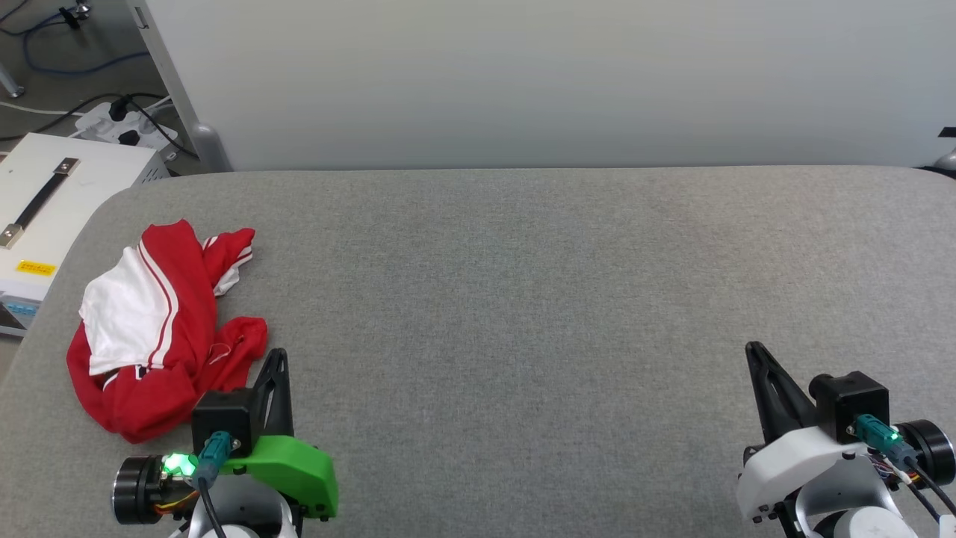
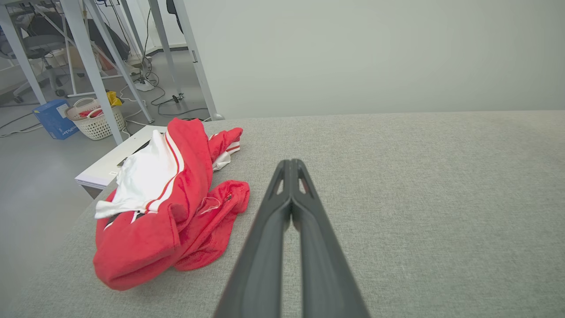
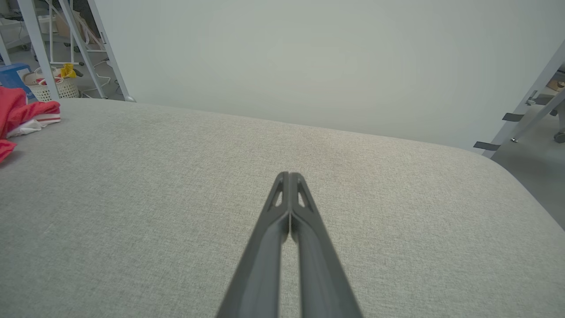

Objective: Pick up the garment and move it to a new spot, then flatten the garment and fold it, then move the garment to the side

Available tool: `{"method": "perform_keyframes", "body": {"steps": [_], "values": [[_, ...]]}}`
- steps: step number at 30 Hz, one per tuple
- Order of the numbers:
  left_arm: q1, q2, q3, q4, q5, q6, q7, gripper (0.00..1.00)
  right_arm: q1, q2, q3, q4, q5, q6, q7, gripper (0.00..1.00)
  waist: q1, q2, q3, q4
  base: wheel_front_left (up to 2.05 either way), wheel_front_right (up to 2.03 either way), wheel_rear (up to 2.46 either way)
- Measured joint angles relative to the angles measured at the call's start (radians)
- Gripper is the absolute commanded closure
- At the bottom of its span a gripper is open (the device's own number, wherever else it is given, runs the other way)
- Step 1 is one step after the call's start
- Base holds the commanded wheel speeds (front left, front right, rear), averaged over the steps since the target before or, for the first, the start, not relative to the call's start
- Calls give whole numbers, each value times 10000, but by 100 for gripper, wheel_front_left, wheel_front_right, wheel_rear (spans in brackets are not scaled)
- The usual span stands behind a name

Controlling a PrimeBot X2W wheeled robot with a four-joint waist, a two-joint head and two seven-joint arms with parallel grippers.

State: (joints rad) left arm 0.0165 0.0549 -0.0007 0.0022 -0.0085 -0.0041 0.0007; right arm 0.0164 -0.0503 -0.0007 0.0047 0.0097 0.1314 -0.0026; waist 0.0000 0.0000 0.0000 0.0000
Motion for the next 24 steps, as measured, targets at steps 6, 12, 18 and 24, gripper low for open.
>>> {"method": "perform_keyframes", "body": {"steps": [6,12,18,24], "values": [[0,0,0,0,0,0,0,100,0,0,0,0,0,0,0,100,0,0,0,0,0,0,0],[0,0,0,0,0,0,0,100,0,0,0,0,0,0,0,100,0,0,0,0,0,0,0],[0,0,0,0,0,0,0,100,0,0,-2,0,0,0,0,100,0,0,0,0,0,0,0],[0,0,-2,0,0,0,0,100,0,0,-2,0,0,0,0,100,0,0,0,0,0,0,0]]}}
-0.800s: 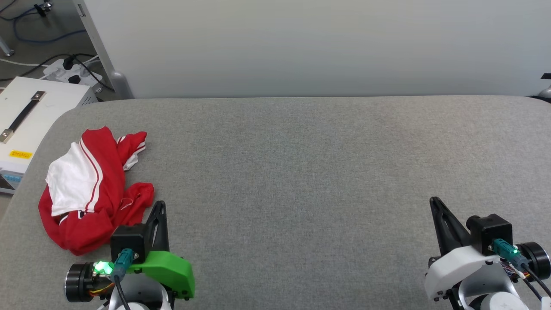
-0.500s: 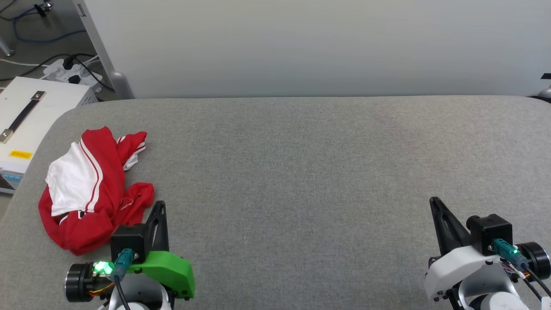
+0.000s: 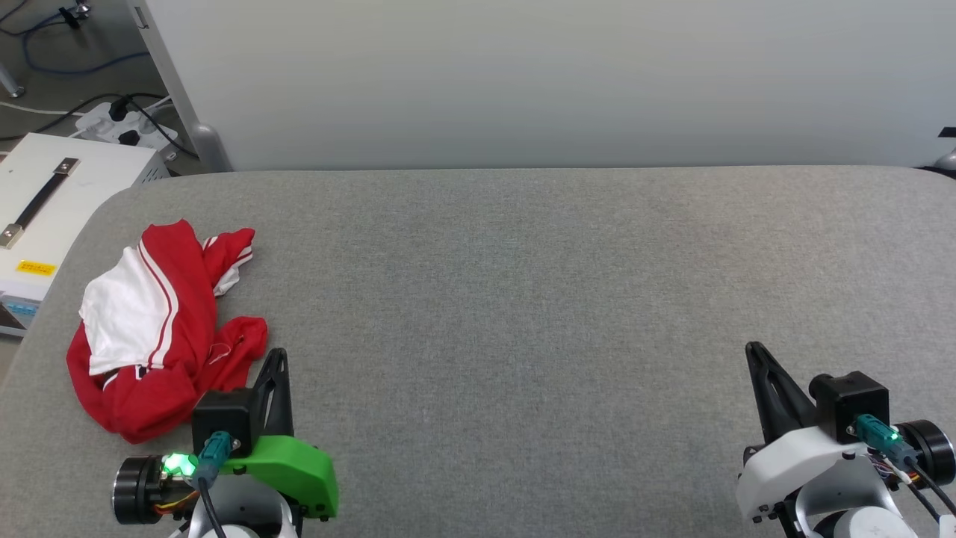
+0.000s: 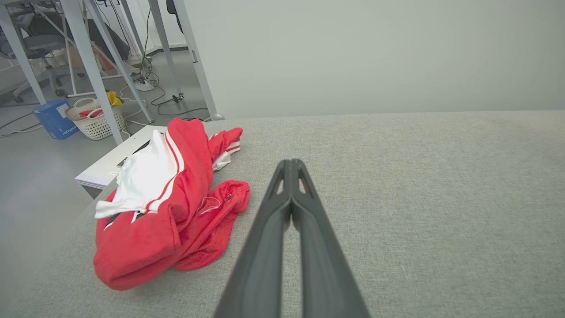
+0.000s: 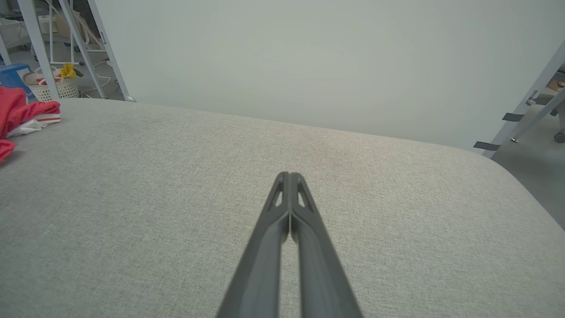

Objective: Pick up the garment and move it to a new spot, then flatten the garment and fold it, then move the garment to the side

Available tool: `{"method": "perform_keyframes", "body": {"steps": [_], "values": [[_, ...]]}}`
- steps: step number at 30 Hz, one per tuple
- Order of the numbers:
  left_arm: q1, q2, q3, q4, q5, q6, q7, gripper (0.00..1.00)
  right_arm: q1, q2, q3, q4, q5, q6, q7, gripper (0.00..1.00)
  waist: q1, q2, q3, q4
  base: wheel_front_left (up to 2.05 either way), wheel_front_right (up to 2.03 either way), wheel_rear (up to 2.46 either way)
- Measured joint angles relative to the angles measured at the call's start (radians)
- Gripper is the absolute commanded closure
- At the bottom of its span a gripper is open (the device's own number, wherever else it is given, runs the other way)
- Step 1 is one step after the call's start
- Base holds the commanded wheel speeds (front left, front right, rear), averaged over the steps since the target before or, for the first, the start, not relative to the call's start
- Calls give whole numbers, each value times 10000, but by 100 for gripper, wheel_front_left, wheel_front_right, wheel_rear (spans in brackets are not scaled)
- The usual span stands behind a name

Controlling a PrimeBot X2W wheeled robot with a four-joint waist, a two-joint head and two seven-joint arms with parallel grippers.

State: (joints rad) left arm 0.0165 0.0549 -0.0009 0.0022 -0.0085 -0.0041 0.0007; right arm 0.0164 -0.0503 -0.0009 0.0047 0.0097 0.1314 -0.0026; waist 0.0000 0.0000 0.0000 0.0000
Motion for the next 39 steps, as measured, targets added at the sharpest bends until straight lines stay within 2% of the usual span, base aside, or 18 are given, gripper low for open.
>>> {"method": "perform_keyframes", "body": {"steps": [24,25,39], "values": [[-1,0,2,0,0,0,0,100,0,0,2,0,0,0,0,100,0,0,0,0,0,0,0],[-1,0,4,0,0,0,0,0,0,0,4,0,0,0,0,0,0,0,0,0,0,0,0],[13,4,-6,-8,-17,50,-105,0,6,0,-56,-27,153,0,-109,0,0,0,18,-1,0,0,0]]}}
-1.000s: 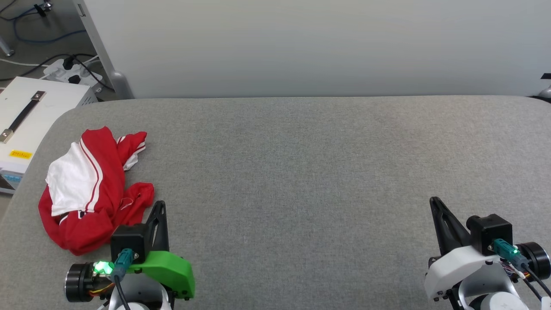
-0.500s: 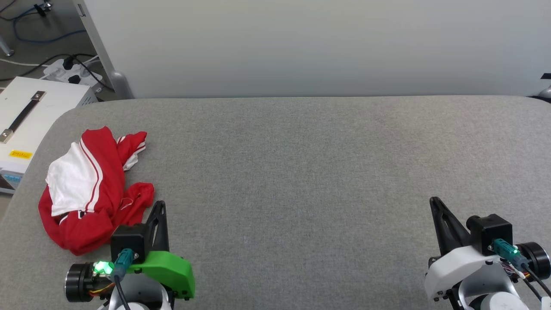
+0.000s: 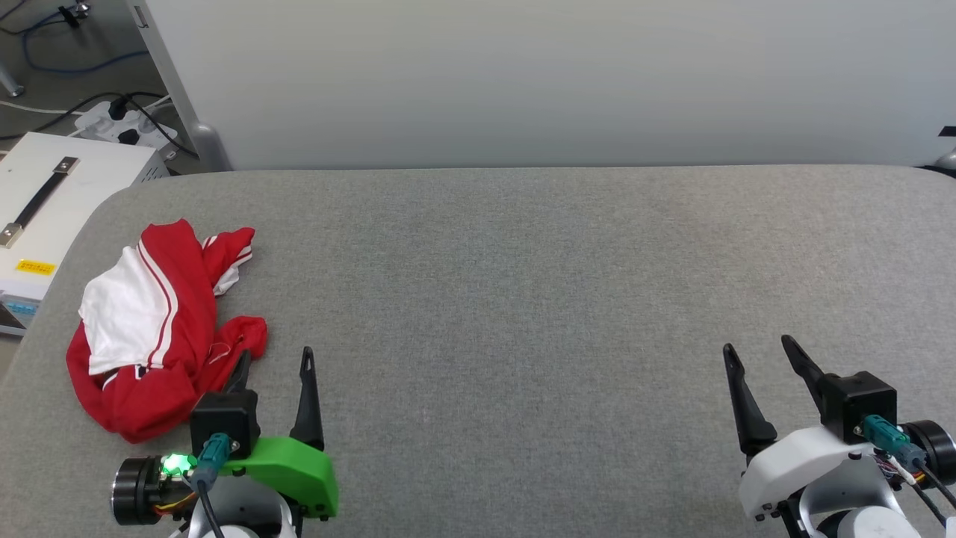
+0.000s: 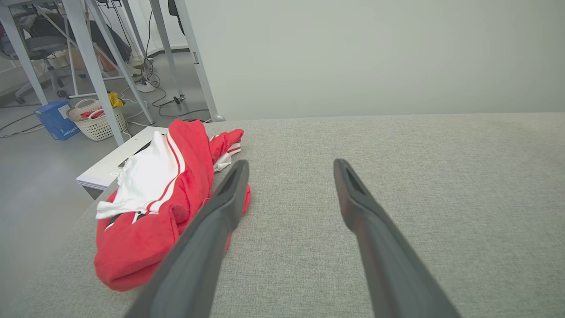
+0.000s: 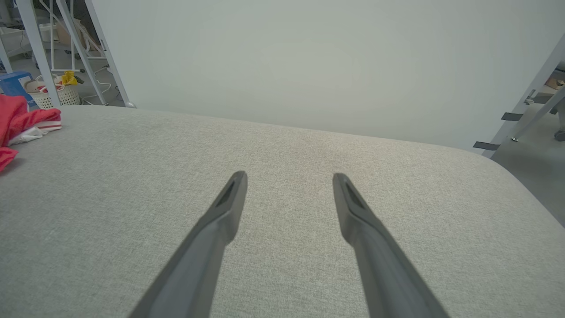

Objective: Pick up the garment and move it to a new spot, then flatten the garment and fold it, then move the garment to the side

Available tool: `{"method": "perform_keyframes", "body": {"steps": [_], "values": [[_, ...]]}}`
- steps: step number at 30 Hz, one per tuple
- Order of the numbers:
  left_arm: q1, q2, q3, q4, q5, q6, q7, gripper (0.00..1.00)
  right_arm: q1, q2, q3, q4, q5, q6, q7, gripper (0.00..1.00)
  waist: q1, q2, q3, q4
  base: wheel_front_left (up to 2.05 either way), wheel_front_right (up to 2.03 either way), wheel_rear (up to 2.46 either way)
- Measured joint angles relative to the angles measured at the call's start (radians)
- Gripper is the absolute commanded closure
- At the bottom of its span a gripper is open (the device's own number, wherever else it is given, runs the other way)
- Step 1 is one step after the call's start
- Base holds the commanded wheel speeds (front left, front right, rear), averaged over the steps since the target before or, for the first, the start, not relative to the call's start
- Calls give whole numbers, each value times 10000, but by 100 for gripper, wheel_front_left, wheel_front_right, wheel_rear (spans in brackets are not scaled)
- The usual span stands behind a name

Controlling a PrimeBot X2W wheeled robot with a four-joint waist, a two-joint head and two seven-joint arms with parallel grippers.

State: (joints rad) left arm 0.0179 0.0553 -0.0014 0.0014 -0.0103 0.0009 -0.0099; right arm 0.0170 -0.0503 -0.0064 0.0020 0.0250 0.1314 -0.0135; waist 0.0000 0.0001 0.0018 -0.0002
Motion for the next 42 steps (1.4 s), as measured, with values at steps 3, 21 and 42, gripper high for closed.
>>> {"method": "perform_keyframes", "body": {"steps": [3,21,42], "values": [[0,0,-4,-10,-35,29,-75,0,0,0,-19,-50,67,0,-36,0,0,-1,4,0,0,0,0],[0,0,-31,-90,-217,88,-428,0,14,2,-42,-251,529,0,-428,0,0,0,17,2,0,0,0],[0,0,-50,-94,-426,125,-880,0,86,2,-2,-360,771,0,-851,0,0,0,62,16,0,0,0]]}}
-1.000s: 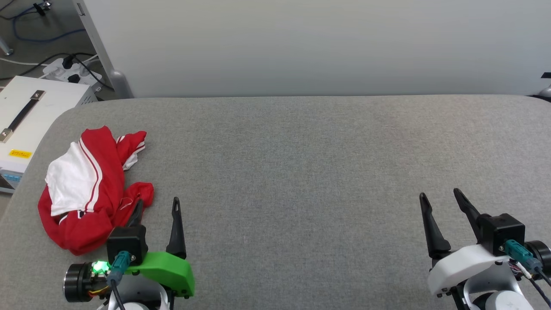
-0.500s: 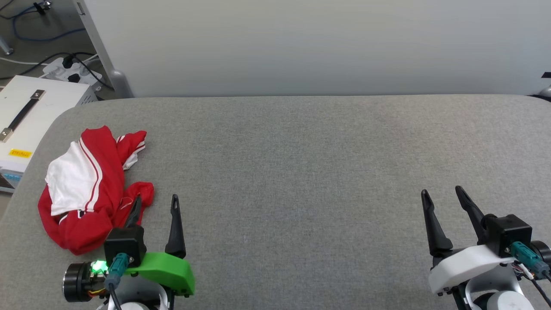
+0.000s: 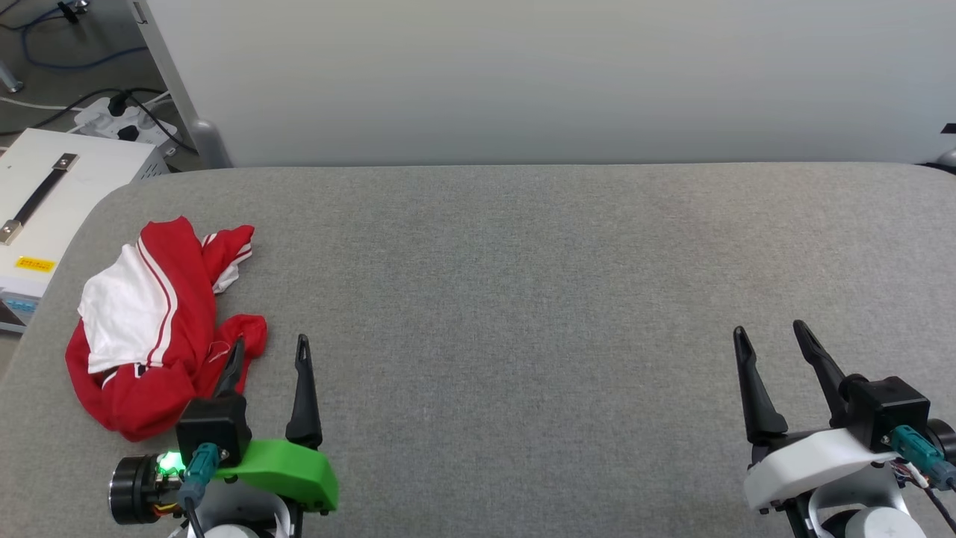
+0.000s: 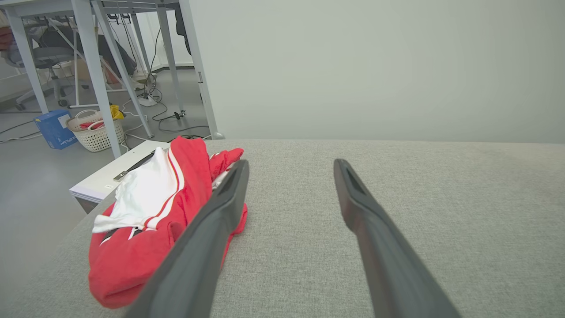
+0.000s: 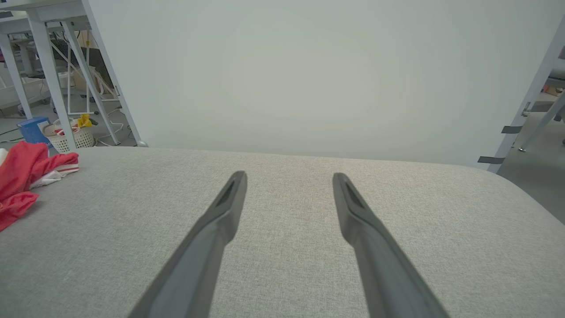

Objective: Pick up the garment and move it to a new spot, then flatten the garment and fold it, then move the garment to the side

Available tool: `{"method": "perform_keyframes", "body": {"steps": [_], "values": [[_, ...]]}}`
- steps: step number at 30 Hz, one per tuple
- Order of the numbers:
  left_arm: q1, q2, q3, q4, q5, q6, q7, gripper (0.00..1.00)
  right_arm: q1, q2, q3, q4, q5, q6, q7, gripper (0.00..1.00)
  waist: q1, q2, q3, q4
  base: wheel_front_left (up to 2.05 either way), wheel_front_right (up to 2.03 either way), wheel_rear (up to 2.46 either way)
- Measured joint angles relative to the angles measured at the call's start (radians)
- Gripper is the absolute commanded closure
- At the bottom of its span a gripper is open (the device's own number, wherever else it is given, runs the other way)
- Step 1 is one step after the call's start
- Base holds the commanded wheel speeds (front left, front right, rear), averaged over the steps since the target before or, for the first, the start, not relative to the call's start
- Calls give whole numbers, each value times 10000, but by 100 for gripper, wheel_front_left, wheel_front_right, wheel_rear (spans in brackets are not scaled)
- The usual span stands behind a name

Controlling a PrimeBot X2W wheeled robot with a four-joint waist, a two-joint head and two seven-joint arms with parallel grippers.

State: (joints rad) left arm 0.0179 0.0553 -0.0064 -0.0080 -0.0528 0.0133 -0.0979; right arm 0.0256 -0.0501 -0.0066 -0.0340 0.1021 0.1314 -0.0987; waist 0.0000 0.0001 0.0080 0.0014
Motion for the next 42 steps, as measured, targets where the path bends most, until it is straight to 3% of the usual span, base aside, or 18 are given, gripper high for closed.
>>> {"method": "perform_keyframes", "body": {"steps": [32,42], "values": [[4,-2,-136,196,-61,188,-654,0,242,0,23,-52,86,0,-648,0,0,0,153,98,0,0,0],[4,-2,-63,265,-146,337,-871,0,339,2,79,-56,86,0,-834,0,0,0,179,469,0,0,0]]}}
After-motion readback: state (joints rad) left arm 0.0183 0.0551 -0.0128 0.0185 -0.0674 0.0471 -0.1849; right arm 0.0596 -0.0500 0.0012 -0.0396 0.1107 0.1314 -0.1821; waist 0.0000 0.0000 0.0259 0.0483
